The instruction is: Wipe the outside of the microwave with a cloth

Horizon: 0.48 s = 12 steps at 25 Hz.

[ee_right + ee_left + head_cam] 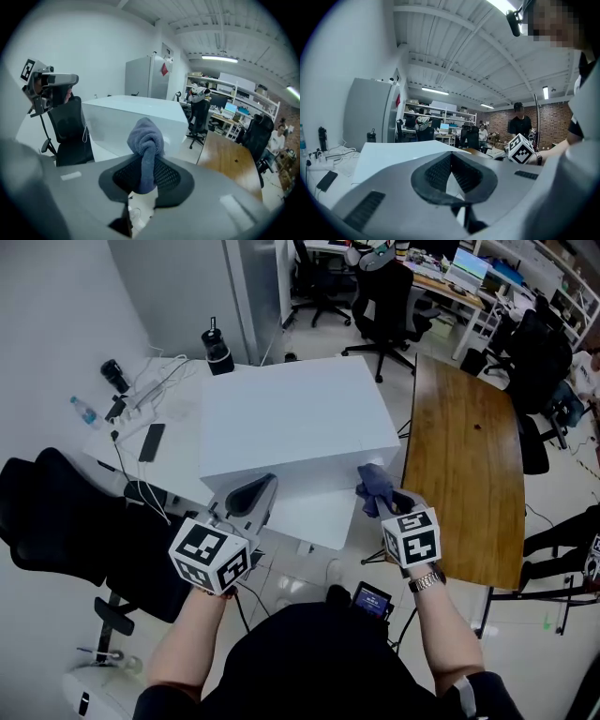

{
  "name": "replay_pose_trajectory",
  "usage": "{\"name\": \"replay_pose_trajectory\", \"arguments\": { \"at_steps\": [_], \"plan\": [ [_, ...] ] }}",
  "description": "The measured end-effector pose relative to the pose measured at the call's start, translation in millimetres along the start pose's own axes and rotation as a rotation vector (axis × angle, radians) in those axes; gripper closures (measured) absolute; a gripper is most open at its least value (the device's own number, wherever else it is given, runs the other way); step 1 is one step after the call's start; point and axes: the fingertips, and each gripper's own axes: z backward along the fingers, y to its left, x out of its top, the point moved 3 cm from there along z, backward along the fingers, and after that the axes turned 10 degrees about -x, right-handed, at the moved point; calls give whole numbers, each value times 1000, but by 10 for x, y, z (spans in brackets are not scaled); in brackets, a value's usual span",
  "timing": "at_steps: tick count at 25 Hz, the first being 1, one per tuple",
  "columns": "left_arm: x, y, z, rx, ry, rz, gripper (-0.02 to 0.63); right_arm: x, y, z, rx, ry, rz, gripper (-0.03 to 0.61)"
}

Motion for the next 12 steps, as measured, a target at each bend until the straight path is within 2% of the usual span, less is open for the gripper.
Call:
{"name": "replay_pose_trajectory", "arguments": {
  "at_steps": [12],
  "plan": [
    [-207, 248, 1070, 154, -15, 31, 609, 443, 1730, -48, 269, -107, 170, 506]
  ]
}}
